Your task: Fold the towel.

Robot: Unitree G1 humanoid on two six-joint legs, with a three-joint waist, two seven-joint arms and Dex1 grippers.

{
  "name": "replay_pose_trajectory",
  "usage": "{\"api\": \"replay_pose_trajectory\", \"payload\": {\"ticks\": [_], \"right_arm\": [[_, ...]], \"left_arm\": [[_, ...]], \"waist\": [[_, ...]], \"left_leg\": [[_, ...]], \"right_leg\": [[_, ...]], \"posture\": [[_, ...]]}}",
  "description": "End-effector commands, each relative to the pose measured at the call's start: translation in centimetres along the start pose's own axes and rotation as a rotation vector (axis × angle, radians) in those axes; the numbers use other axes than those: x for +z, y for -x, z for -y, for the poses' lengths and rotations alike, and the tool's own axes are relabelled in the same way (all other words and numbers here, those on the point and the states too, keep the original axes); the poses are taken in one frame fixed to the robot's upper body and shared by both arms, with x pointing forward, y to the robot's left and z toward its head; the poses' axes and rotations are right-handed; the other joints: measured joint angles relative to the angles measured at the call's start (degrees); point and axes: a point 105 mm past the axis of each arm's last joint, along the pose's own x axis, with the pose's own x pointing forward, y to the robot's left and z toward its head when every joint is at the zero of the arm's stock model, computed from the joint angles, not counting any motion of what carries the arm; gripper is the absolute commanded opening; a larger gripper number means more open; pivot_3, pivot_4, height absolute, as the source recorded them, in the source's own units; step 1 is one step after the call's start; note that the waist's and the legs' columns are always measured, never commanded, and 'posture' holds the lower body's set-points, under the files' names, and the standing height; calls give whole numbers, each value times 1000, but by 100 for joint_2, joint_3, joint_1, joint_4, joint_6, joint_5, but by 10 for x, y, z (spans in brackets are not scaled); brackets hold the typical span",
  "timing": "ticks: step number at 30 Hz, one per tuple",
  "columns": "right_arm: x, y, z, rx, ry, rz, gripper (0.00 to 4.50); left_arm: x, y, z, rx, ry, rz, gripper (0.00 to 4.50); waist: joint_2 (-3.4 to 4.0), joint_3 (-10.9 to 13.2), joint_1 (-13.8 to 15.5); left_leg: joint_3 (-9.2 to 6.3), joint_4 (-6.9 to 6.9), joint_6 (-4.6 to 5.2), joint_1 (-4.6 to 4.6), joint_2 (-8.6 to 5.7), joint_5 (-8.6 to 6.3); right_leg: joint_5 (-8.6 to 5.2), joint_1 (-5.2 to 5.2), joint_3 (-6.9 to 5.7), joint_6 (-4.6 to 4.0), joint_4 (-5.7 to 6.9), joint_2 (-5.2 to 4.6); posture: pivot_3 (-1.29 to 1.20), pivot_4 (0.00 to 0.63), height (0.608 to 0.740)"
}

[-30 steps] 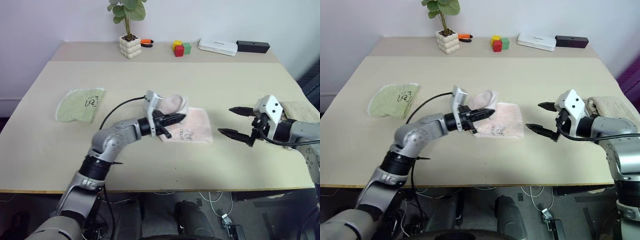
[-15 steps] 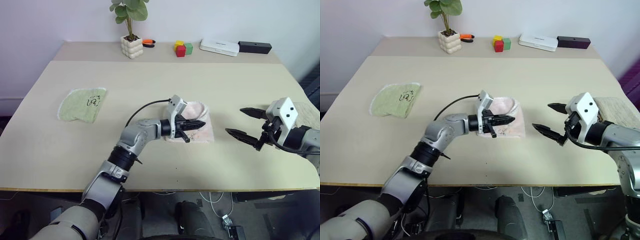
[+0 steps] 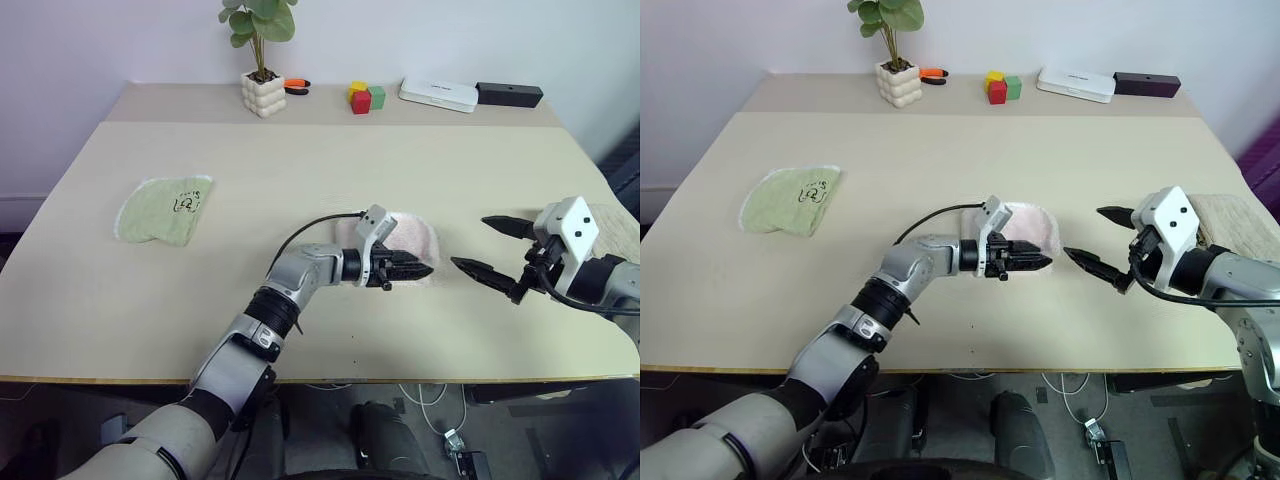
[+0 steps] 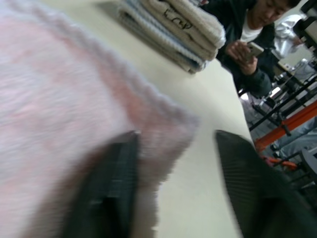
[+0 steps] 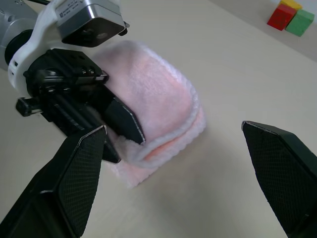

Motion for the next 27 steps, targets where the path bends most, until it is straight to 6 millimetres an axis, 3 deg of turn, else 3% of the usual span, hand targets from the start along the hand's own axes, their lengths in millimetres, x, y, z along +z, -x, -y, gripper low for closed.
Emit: {"api": "replay_pose_trajectory", "payload": {"ticks": [1,8,12,15,18,21,22,27], "right_arm": [[12,-1,2,-9,27,50,4500],[26,-18,7,-45,9,151,4500],[41,-37,9,-90,-46,266,4500],[48,-66,0,-142,-116,331,3597],[47,-91,4,-299,-239,370,2086],[44,-107,4,-425,-317,384,434],[44,-112,5,-468,-346,388,56],[36,-133,0,-556,-387,381,56]], "left_arm": [[27,6,11,-44,-43,90,4349],[67,37,26,-91,-27,233,4349],[91,58,21,-37,35,345,4349],[102,78,-5,120,67,443,3495],[97,88,-27,266,73,481,1965],[90,86,-35,336,52,482,304],[87,84,-36,348,52,481,6],[76,69,-48,438,41,464,6]], "waist": [[0,0,-4],[3,0,-30],[5,0,-49],[5,0,-41],[6,0,-38],[7,0,7],[7,0,12],[7,0,1]], "left_leg": [[0,0,0,0,0,0],[-4,-5,0,2,2,0],[-8,-3,0,3,3,0],[-13,-3,0,3,3,1],[-15,-4,0,4,3,1],[-13,-4,-2,0,2,2],[-13,-3,-3,-2,1,3],[-13,0,-5,-5,-2,4]], "right_leg": [[0,0,0,0,0,0],[6,0,-2,13,4,4],[10,0,-4,20,9,5],[11,3,-9,25,10,7],[12,1,-11,27,15,7],[13,0,-13,28,16,5],[13,0,-13,28,16,4],[14,1,-12,30,14,2]], "posture": [[0,150,740],[0,150,740],[0,150,740],[0,150,740],[0,150,740],[0,150,740],[0,150,740],[0,150,740]]}}
